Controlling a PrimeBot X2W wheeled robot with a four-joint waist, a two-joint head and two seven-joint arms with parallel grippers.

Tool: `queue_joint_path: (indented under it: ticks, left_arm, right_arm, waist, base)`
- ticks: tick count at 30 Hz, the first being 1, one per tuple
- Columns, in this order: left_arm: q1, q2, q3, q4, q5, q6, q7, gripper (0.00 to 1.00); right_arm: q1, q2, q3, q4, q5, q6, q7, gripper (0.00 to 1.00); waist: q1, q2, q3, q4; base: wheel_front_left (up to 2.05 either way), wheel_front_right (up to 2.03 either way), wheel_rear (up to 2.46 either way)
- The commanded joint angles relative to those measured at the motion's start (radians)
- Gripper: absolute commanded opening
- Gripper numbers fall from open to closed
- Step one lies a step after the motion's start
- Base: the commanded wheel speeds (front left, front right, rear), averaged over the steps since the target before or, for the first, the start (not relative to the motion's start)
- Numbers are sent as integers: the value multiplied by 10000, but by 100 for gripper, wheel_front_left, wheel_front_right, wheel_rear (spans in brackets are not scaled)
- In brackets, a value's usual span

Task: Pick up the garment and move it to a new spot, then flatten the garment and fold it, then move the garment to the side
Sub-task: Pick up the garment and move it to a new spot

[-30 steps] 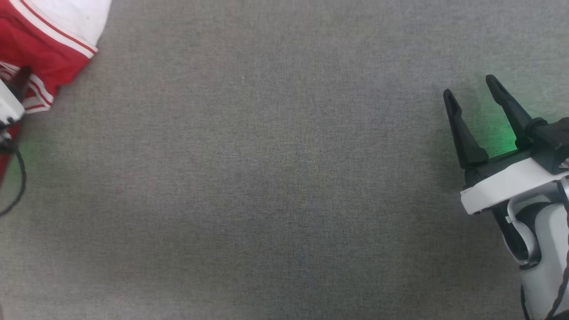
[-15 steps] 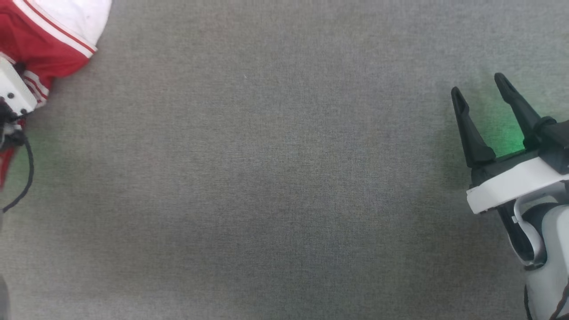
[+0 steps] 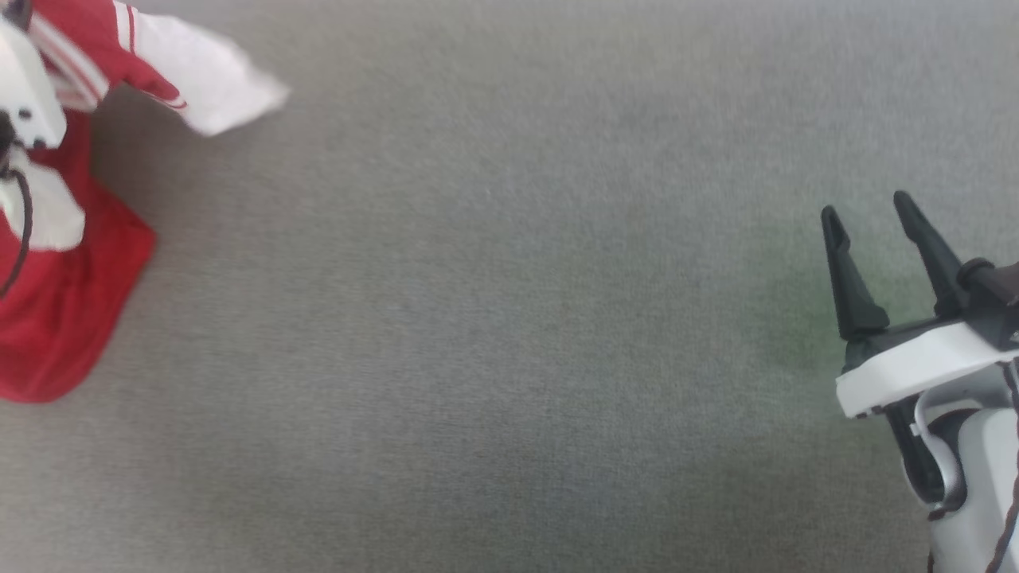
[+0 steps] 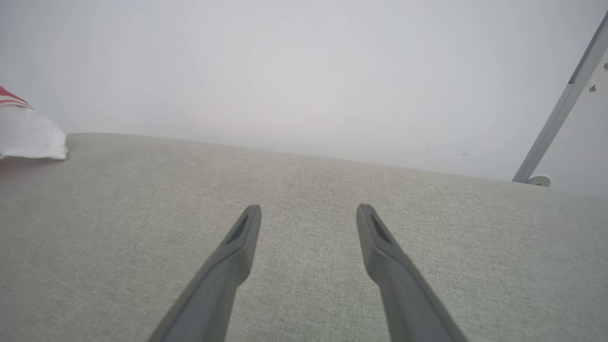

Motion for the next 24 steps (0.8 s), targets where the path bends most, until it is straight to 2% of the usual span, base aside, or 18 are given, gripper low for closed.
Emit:
queue_joint_path:
  ticks: [1, 9, 17, 24]
  left_arm:
    - [-136, 65, -112, -342, 62, -23, 85, 0]
    - [360, 627, -515, -3446, -205, 22, 1532, 0]
    - [1497, 1101, -453, -7456, -481, 851, 3586, 0]
    - [2086, 1270, -580, -10352, -655, 1450, 5056, 0]
  right_arm:
    - [118, 65, -8, 49, 55, 1, -92, 100]
    - [342, 334, 9, 289, 99, 1, -275, 100]
    - [319, 500, -144, 466, 125, 1, -507, 100]
    - [298, 544, -446, 555, 101, 1, -666, 100]
  waist:
    - [0, 1, -521, 234]
    - [0, 1, -1357, 281]
    - [0, 1, -1766, -244]
    - [0, 1, -1936, -1183]
  base:
    - [0, 0, 0]
    - [0, 0, 0]
    - [0, 0, 0]
    - [0, 0, 0]
